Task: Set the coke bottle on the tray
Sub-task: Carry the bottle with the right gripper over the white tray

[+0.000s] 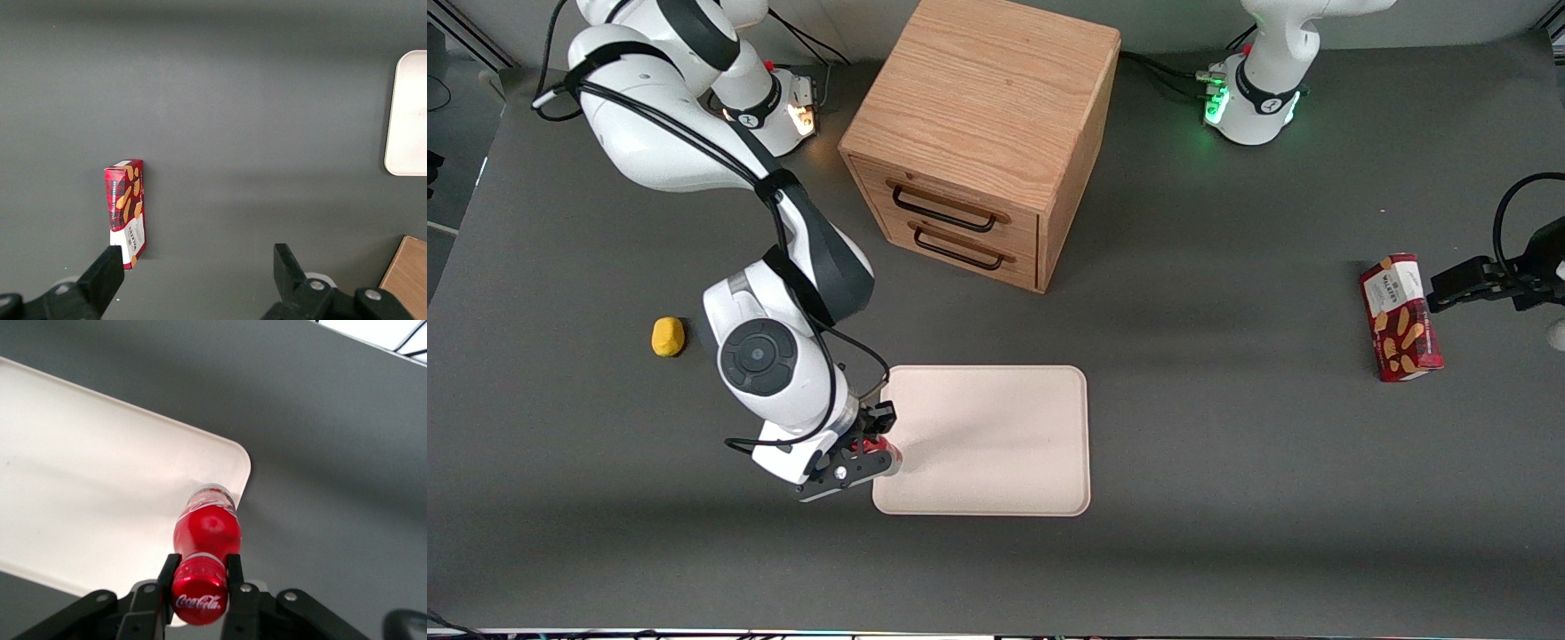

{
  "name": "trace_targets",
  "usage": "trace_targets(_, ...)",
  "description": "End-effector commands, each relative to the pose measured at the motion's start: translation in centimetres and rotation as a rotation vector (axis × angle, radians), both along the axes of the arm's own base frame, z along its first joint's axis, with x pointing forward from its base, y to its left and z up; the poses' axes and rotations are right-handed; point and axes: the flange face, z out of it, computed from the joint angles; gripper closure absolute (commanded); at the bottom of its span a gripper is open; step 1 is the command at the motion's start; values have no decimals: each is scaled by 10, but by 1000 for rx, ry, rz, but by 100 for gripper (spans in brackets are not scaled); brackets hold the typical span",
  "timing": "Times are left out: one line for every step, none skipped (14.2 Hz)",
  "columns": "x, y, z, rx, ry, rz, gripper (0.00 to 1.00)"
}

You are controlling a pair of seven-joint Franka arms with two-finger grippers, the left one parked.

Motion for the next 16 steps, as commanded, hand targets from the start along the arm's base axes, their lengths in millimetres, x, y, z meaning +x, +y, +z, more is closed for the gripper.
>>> trace_targets(2, 8, -7, -4, -34, -15, 100)
trace_targets(1, 11, -10, 0, -38, -12, 100)
trace_targets(1, 11, -15, 0, -35, -10, 100)
trace_targets(0, 12, -17, 0, -39, -11, 99)
trace_targets(0, 13, -22, -6, -49, -16, 93)
trace_targets(-1, 14, -27, -22, -56, -22, 87)
trace_targets(-3, 15, -34, -34, -54, -21, 74)
trace_targets(-3, 14, -36, -38, -52, -28, 60)
trace_targets(-3, 14, -36, -38, -52, -32, 53)
trace_targets(-3, 13, -36, -37, -53, -41, 38)
trace_targets(-3, 13, -36, -33, -54, -73, 0)
trace_targets(-2, 13, -35, -29, -58, -89, 0)
trace_targets(-1, 13, -34, -20, -72, -89, 0)
trace_targets(0, 14, -33, -13, -81, -88, 0)
trace_targets(1, 13, -33, -11, -83, -89, 0)
trace_targets(2, 9, -30, -11, -86, -94, 0)
